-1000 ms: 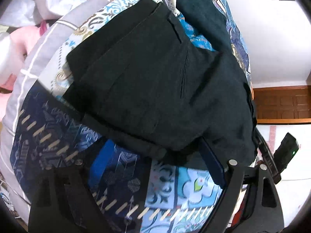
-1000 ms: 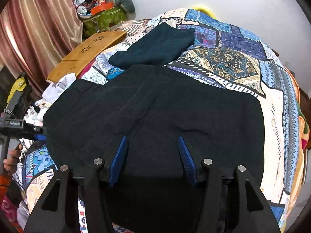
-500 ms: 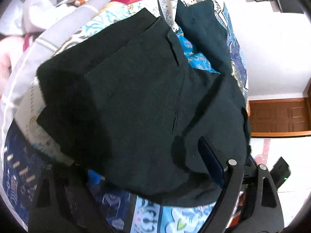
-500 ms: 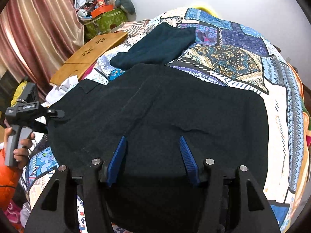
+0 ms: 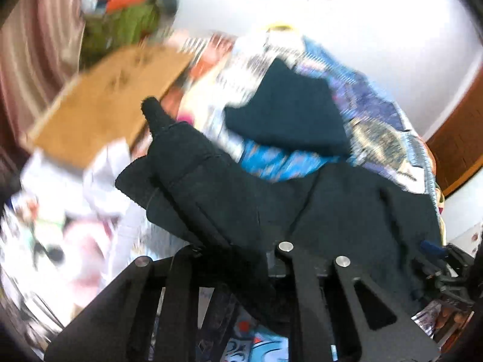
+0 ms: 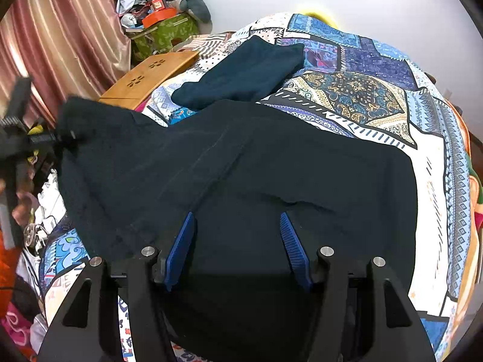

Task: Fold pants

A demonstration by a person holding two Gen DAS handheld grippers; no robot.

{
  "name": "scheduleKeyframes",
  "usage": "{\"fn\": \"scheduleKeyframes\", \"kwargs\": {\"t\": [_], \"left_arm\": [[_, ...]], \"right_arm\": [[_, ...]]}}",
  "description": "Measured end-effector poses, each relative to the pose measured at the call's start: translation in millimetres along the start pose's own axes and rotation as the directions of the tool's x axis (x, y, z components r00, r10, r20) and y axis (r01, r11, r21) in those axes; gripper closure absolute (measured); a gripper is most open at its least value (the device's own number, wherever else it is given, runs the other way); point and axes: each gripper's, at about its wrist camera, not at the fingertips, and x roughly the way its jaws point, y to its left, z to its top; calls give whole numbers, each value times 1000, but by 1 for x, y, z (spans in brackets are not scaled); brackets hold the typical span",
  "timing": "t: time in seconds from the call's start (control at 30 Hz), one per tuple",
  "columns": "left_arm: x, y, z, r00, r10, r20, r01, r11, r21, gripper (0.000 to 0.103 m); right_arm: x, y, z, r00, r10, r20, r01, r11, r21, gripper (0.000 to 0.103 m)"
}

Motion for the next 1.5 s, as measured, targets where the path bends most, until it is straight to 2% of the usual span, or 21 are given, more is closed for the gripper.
{"fn": "scheduleKeyframes", "kwargs": {"t": [0.1,0.2,0.27,0.37,0.53,0.63,0.73,0.8,0.9,0.97,1.07,1.1,1.23,1.3,1.4,1.43,1.47,1.5], "left_arm": [[-34,-32,22,995,-22,97,14,996,87,88],[-65,-66,37,982,-69,178,37,983,179,89],[-80,-96,46,969,-118,215,65,969,240,89],[-92,-137,51,956,-190,224,111,939,325,89],[-80,-195,43,948,-288,136,208,884,418,90],[-58,-224,29,946,-322,42,270,853,447,90],[-25,-256,4,937,-340,-84,338,815,470,90],[-6,-276,-18,933,-328,-152,358,787,502,90],[9,-297,-44,939,-288,-189,344,753,560,90],[17,-305,-57,941,-260,-215,338,742,579,90],[28,-317,-75,947,-190,-259,315,705,635,86],[30,-317,-80,949,-175,-261,307,696,649,83],[23,-315,-91,960,-119,-255,269,656,706,79],[25,-311,-85,959,-102,-264,265,651,711,78],[20,-304,-77,951,-106,-290,285,663,692,78],[17,-301,-75,948,-111,-297,293,665,687,76],[13,-299,-72,942,-124,-311,312,665,679,62],[7,-296,-70,933,-146,-327,339,662,669,35]], "right_arm": [[-3,-1,-1,1000,-3,9,3,1000,2,48],[-8,-6,-3,1000,-2,23,2,1000,8,48],[-11,-9,-4,999,-6,33,6,1000,16,48],[-22,-18,-6,998,-23,61,21,999,29,48],[-53,-45,-15,990,-74,116,66,995,72,48],[-72,-65,-26,983,-121,135,106,988,115,48],[-88,-86,-42,977,-170,131,148,975,166,48],[-94,-97,-52,974,-194,120,170,967,188,48],[-98,-106,-64,972,-213,99,189,959,212,48],[-100,-111,-72,973,-216,85,192,955,225,48],[-102,-111,-79,975,-205,81,179,953,245,48],[-102,-110,-81,978,-194,81,168,953,252,48],[-103,-105,-88,982,-170,84,143,954,262,48],[-102,-102,-88,982,-168,85,141,956,257,48],[-102,-99,-89,982,-166,88,139,958,251,48],[-103,-98,-89,983,-163,90,136,959,250,48],[-103,-97,-90,983,-161,91,134,959,250,48],[-104,-97,-90,983,-159,91,132,959,251,48]]}}
